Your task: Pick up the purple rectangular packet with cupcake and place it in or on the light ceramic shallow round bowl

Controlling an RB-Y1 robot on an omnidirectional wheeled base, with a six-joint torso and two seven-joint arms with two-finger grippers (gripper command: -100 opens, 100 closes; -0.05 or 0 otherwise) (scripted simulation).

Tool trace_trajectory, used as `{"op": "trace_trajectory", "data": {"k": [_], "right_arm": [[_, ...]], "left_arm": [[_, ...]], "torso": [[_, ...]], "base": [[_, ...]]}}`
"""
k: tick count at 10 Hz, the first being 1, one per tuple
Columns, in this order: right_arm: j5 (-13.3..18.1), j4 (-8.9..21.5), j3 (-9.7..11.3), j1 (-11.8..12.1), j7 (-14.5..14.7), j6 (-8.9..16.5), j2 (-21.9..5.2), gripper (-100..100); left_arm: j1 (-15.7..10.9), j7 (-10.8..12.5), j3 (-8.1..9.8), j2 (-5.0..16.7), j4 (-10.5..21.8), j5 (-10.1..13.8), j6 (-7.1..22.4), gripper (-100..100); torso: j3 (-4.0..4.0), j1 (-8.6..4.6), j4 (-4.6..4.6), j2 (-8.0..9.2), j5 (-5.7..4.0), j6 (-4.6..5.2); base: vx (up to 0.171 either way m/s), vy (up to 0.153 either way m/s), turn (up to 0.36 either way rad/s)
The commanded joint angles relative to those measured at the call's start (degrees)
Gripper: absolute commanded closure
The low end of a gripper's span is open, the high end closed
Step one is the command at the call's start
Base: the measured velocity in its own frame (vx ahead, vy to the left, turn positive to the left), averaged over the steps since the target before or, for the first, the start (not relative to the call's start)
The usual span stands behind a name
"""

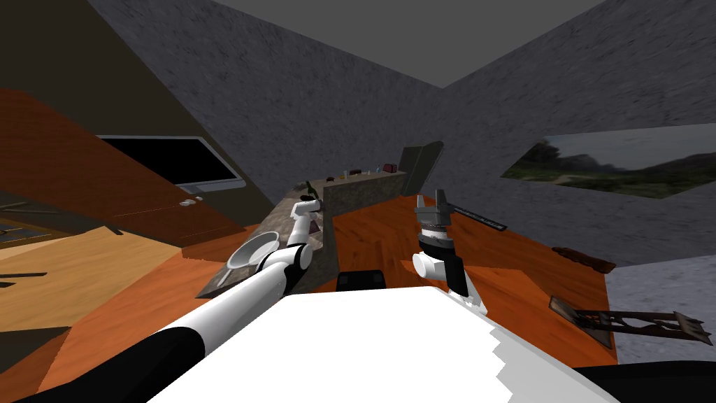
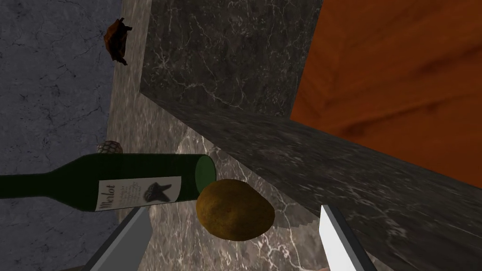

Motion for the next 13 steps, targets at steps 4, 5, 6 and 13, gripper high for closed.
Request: {"op": "trace_trajectory", "data": {"k": [4, 5, 6, 13], "right_arm": [[0.0, 0.0, 0.0, 0.0, 0.0, 0.0, 0.0, 0], [0.0, 0.0, 0.0, 0.0, 0.0, 0.0, 0.0, 0], [0.0, 0.0, 0.0, 0.0, 0.0, 0.0, 0.0, 0], [0.0, 0.0, 0.0, 0.0, 0.0, 0.0, 0.0, 0]], "left_arm": [[-3.8, 0.5, 0.71, -0.2, 4.6, -0.6, 5.6, -100], [-6.2, 0.8, 1.33, -0.2, 6.6, -1.0, 8.6, -100], [-6.8, 0.8, 1.33, -0.2, 8.0, -1.0, 9.3, -100], [-15.1, 1.4, 2.92, -0.3, 18.0, -2.1, 19.6, -100]], "torso": [[-0.02, 0.0, -0.01, -0.03, 0.0, 0.0], [-0.02, -0.06, -0.01, -0.04, -0.01, 0.0], [-0.01, -0.02, 0.0, -0.03, -0.01, 0.0], [0.0, -0.01, 0.0, -0.01, -0.01, 0.0]], "base": [[-0.009, 0.028, 0.006], [-0.015, 0.035, 0.024], [-0.017, 0.037, 0.007], [-0.018, 0.043, 0.014]]}}
